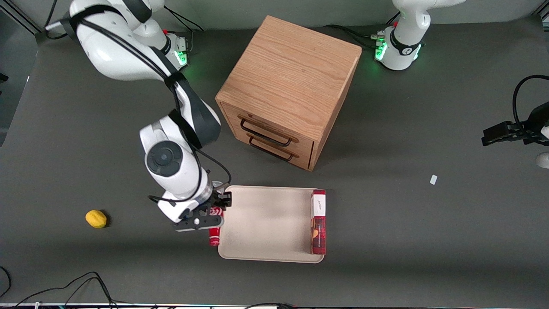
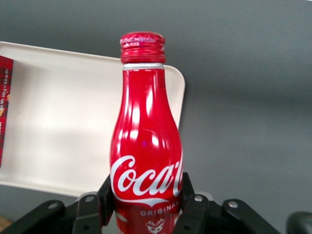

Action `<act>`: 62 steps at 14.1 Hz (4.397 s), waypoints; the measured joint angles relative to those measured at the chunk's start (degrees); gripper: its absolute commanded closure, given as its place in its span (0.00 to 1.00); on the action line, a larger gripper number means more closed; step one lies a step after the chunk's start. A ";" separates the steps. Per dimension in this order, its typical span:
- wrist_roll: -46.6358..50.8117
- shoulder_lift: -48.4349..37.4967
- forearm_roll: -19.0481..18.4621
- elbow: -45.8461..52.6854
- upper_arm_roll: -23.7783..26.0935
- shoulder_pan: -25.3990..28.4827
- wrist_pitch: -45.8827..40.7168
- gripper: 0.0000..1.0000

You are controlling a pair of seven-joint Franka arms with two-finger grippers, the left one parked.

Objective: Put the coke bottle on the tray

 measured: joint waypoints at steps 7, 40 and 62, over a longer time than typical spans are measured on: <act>0.01 10.78 -0.06 0.67 -0.02 -0.02 10.23 0.66; 2.89 14.06 -0.07 2.96 -0.06 -0.19 16.42 0.00; -12.35 -56.69 13.81 -49.88 -16.65 -6.54 -9.61 0.00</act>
